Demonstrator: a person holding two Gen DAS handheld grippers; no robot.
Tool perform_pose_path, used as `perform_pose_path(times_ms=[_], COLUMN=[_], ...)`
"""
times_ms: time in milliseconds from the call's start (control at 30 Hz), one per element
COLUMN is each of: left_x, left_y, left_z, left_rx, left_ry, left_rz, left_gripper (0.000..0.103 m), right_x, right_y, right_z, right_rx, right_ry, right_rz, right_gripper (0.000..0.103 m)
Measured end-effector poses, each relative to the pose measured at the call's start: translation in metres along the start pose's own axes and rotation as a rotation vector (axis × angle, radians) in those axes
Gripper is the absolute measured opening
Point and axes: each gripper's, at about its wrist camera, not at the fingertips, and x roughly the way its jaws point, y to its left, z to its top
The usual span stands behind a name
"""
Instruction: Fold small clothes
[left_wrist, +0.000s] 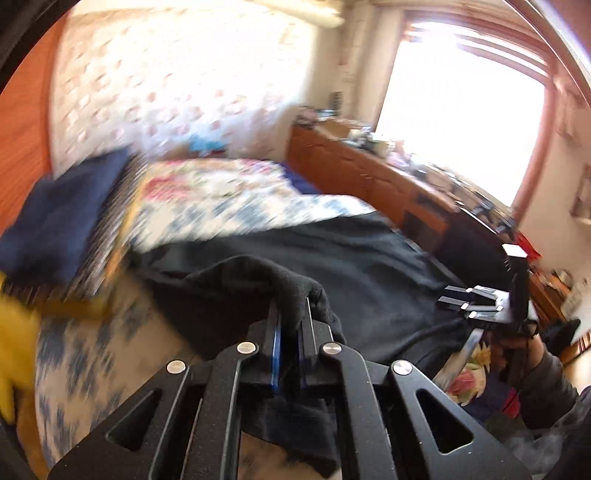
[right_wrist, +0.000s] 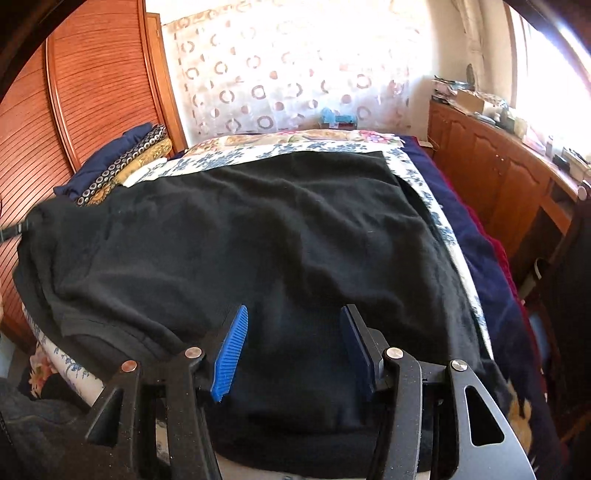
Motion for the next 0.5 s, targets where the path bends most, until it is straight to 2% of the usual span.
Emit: perform_pose_path(times_ms=[200,300,500], left_x=[0.053,0.072,0.086], left_y=[-0.063,-0.098,-0.163], left_z=[0.062,0.078,0.099], left_rx=[0.139,0.196,0.283], left_ry=[0.006,0.021,0.031], left_rz=[-0.122,-0.181,-0.285], left_gripper=[0.007,0.007,0.007], right_x=[-0.006,-0.013,-0.026], right_y=[-0.004,-0.009,-0.023], right_z=[-0.006,-0.009,-0.014], right_rx=[0.028,0.044,0.079], right_ry=[-0.018,-0.034,-0.065], right_rz=[-0.014,-0.023,-0.045], right_gripper=[0.054,0.054,0.054])
